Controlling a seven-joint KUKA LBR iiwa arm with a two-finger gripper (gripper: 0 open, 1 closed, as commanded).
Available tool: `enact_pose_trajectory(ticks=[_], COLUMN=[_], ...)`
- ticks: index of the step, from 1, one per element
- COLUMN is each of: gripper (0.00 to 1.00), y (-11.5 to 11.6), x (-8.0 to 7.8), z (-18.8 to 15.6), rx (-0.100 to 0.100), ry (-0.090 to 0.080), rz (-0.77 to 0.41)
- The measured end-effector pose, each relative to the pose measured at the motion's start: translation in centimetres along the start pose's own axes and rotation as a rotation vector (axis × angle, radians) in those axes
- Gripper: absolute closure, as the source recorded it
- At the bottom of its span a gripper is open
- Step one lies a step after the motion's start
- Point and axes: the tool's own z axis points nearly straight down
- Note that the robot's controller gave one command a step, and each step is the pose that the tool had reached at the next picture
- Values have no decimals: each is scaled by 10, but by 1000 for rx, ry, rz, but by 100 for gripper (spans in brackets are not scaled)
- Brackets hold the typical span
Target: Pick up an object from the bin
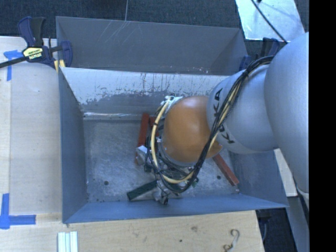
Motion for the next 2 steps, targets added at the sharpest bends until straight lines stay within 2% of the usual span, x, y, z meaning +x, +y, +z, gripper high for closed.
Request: enact_pose_trajectory(ticks=[1, 2], gripper=[0, 0], y=[1, 6], x=[5, 4], z=[-32, -31], rx=[0, -1], ry=[1, 1], rz=[-74, -149])
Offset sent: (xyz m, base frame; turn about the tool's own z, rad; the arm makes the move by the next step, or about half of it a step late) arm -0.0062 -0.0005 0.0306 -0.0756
